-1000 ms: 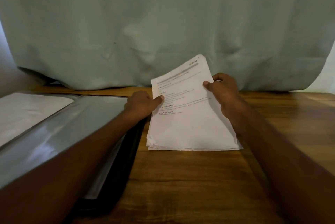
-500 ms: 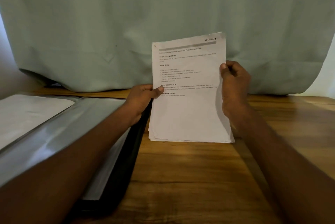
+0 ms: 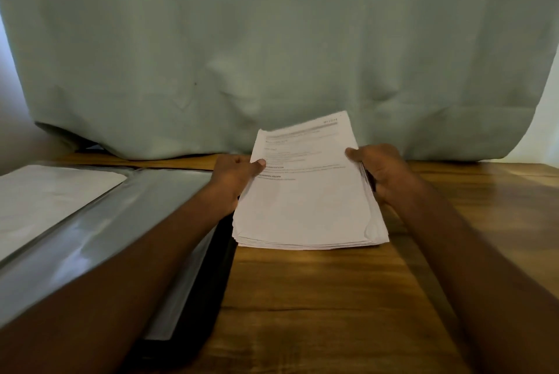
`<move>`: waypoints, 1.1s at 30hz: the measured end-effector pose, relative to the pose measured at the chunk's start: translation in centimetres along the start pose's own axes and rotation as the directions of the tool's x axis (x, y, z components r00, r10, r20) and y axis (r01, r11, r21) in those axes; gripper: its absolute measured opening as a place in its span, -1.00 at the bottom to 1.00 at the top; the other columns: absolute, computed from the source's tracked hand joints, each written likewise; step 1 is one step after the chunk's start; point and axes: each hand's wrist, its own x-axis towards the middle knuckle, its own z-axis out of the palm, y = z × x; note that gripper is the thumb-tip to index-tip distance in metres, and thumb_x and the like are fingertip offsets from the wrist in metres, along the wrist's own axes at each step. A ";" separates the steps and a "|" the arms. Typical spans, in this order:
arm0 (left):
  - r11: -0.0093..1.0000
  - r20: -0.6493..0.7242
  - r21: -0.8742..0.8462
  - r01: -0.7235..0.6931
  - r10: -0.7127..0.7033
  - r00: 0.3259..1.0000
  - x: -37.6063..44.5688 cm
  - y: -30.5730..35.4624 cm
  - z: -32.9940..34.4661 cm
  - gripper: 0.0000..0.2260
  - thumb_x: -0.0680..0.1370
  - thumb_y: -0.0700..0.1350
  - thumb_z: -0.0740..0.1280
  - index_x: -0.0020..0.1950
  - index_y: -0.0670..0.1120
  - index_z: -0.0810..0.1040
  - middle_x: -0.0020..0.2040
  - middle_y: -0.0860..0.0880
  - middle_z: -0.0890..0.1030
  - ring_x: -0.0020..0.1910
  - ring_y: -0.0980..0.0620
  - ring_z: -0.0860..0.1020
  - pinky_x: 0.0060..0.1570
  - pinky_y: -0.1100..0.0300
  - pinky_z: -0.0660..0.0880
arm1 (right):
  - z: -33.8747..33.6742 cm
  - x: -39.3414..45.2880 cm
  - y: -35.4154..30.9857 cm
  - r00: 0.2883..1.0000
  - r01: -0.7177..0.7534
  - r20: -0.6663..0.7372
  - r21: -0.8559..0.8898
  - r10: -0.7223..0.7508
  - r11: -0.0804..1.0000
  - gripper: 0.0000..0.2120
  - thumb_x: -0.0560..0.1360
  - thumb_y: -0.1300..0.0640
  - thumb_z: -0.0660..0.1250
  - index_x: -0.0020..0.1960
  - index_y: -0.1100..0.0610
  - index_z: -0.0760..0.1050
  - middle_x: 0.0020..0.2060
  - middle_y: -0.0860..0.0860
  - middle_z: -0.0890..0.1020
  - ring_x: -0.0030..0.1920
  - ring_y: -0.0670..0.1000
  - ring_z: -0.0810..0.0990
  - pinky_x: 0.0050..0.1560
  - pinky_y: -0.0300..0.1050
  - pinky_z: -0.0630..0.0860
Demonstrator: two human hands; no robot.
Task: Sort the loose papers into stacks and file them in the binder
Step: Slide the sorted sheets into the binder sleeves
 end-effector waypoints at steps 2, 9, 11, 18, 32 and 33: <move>0.990 -0.008 0.133 -0.051 0.053 0.999 -0.2 0.1 0.1 -0.73 0.44 -0.20 0.59 -0.22 -0.34 0.56 -0.20 -0.16 0.71 -0.18 -0.18 0.70 -0.13 0.00 0.65 | -0.3 0.5 0.9 0.997 0.048 -0.042 -0.213 -0.058 0.976 -0.77 0.48 0.24 0.53 -0.01 0.38 0.58 -0.08 0.20 0.66 -0.08 0.18 0.66 -0.01 0.00 0.62; 0.698 -0.028 0.664 -0.268 0.382 0.924 -0.6 0.1 0.7 -0.83 0.48 -0.12 0.46 -0.29 -0.05 0.56 -0.32 0.07 0.61 -0.21 -0.02 0.62 -0.26 0.15 0.41 | 0.2 -0.2 1.5 0.972 0.164 0.017 -0.761 -0.234 0.627 -0.83 0.44 0.12 0.43 -0.08 0.22 0.56 -0.18 0.10 0.61 -0.10 0.17 0.62 -0.18 -0.13 0.40; 0.653 -0.006 0.683 -0.327 0.453 0.892 -1.2 0.3 0.7 -0.88 0.50 -0.11 0.45 -0.24 0.00 0.61 -0.30 0.08 0.63 -0.24 0.03 0.61 -0.30 0.18 0.40 | 0.2 -0.4 1.8 0.977 0.159 0.044 -0.799 -0.209 0.579 -0.86 0.44 0.13 0.42 -0.14 0.20 0.52 -0.24 0.09 0.57 -0.15 0.15 0.61 -0.26 -0.14 0.40; 0.648 -0.017 0.586 -0.486 0.610 0.792 -2.1 1.4 0.6 -0.91 0.56 -0.05 0.45 0.02 0.02 0.74 -0.13 0.14 0.71 -0.22 0.19 0.62 -0.18 0.18 0.58 | -0.1 0.0 2.7 0.975 0.160 0.019 -0.744 -0.219 0.648 -0.84 0.44 0.16 0.41 -0.24 0.21 0.51 -0.33 0.07 0.56 -0.27 0.09 0.56 -0.30 -0.14 0.40; 0.855 0.003 -0.471 -0.219 0.250 0.968 -1.4 3.4 -0.2 -0.71 0.61 -0.16 0.40 0.30 -0.25 0.56 0.09 -0.16 0.71 0.03 -0.10 0.69 0.01 0.02 0.64 | 0.1 -1.9 -0.1 0.905 0.020 0.418 0.135 -0.075 0.991 -0.58 0.47 0.15 0.53 0.29 0.21 0.59 0.13 0.13 0.72 0.14 0.18 0.70 0.31 0.17 0.55; 0.870 0.122 -0.473 -0.139 0.220 0.968 -1.3 3.3 -0.4 -0.66 0.60 -0.14 0.42 0.34 -0.23 0.56 0.17 -0.18 0.69 0.13 -0.16 0.67 0.12 -0.06 0.62 | 0.4 -1.7 -0.2 0.921 0.046 0.375 0.170 -0.108 0.984 -0.60 0.49 0.14 0.52 0.29 0.22 0.59 0.12 0.14 0.72 0.13 0.18 0.70 0.31 0.19 0.55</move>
